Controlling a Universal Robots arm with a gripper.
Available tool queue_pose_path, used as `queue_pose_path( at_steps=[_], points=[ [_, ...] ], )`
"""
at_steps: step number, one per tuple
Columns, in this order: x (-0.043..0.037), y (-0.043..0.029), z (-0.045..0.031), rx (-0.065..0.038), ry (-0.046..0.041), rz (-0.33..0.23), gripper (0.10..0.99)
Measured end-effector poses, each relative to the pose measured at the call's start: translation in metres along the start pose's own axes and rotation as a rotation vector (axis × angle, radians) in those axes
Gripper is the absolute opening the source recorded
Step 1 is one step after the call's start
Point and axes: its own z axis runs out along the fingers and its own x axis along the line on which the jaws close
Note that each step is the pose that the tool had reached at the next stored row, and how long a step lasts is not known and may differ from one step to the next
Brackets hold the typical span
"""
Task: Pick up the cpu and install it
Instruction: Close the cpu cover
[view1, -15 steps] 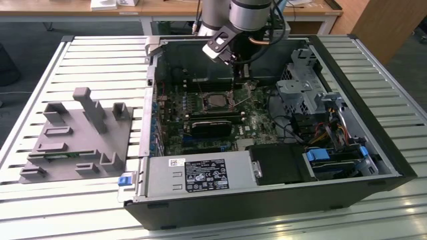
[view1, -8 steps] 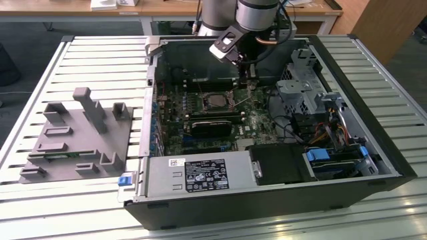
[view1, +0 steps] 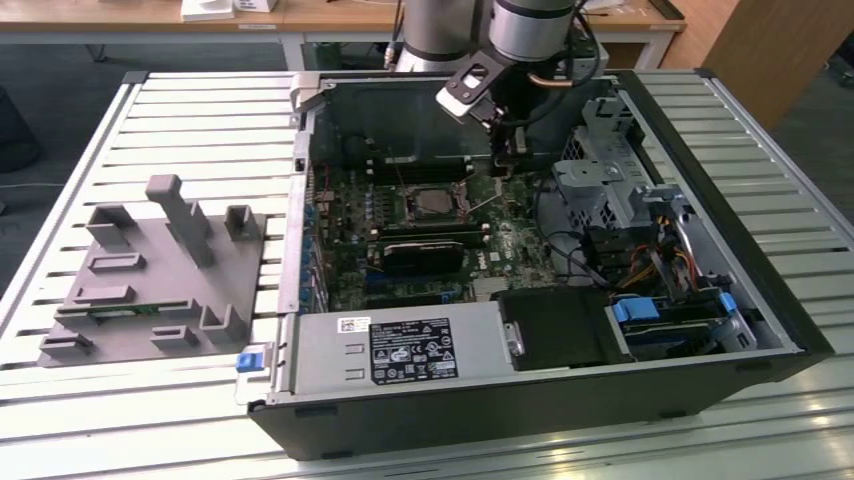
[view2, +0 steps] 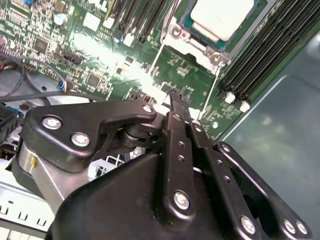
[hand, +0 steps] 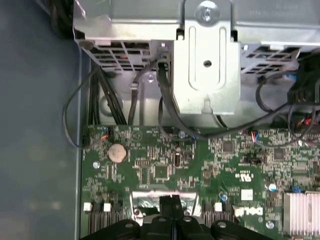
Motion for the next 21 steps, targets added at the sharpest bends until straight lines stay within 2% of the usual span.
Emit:
queue_pose_path(
  at_steps=[5,9,21],
  points=[
    [0.0005,0.0042,0.0015,0.000,0.0003,-0.019,0.106],
    [0.0019,0.0108,0.0024,0.000,0.0003,-0.020,0.106],
    [0.0062,0.0223,0.0067,0.000,-0.0001,-0.024,0.106]
  ],
)
